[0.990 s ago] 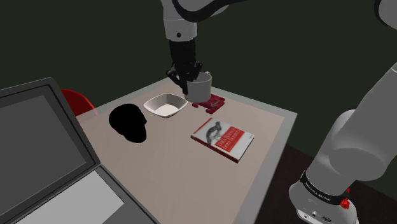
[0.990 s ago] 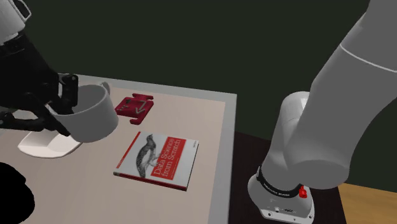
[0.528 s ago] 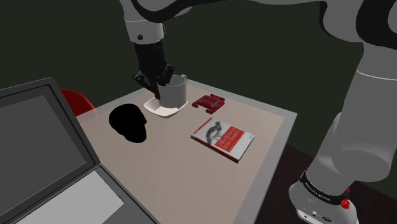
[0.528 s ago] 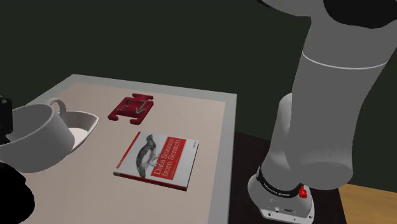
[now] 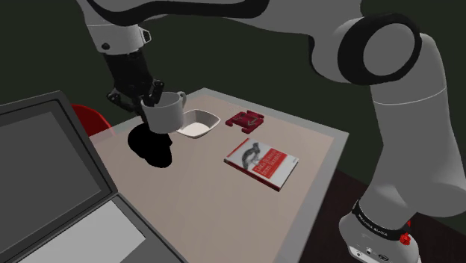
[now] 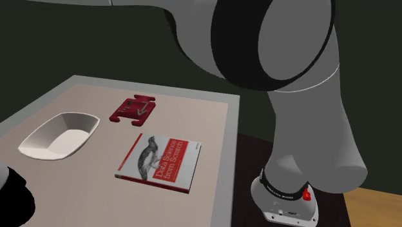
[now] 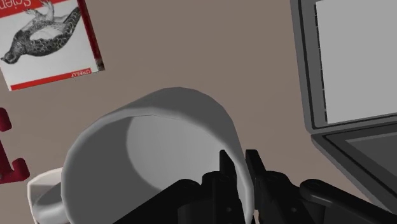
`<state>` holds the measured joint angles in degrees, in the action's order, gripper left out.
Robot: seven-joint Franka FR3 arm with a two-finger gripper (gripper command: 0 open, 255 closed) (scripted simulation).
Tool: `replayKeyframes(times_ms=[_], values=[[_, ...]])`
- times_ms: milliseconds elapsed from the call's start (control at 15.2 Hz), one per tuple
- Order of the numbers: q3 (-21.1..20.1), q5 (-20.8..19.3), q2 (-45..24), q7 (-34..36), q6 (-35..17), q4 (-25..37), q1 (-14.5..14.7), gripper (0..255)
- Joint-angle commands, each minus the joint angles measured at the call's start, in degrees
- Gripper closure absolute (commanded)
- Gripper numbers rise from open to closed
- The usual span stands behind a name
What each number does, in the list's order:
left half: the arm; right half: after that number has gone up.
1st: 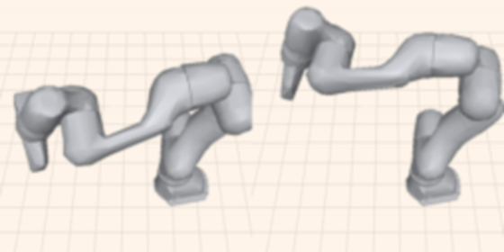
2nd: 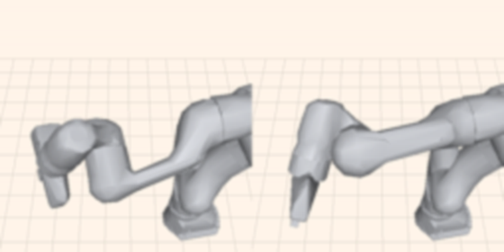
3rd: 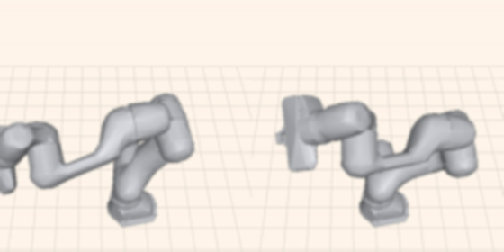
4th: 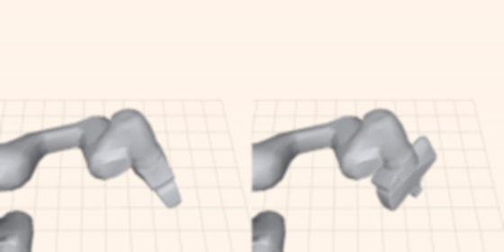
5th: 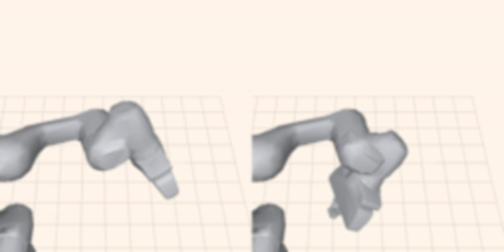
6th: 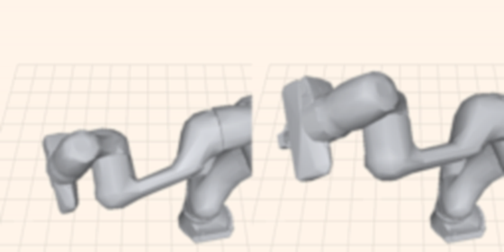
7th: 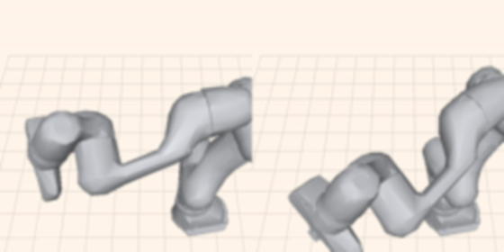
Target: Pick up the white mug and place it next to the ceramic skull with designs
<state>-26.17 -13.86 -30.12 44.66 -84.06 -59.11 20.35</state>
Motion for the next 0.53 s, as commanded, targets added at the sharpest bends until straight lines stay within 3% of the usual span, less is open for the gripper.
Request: replayKeyframes(times_ms=[0, 462], values=[[0.5, -1.8, -5.1, 0.6, 3.0, 8.0, 2.9, 255], [0.2, -0.7, -2.2, 1.2, -4.5, -2.6, 0.5, 255]])
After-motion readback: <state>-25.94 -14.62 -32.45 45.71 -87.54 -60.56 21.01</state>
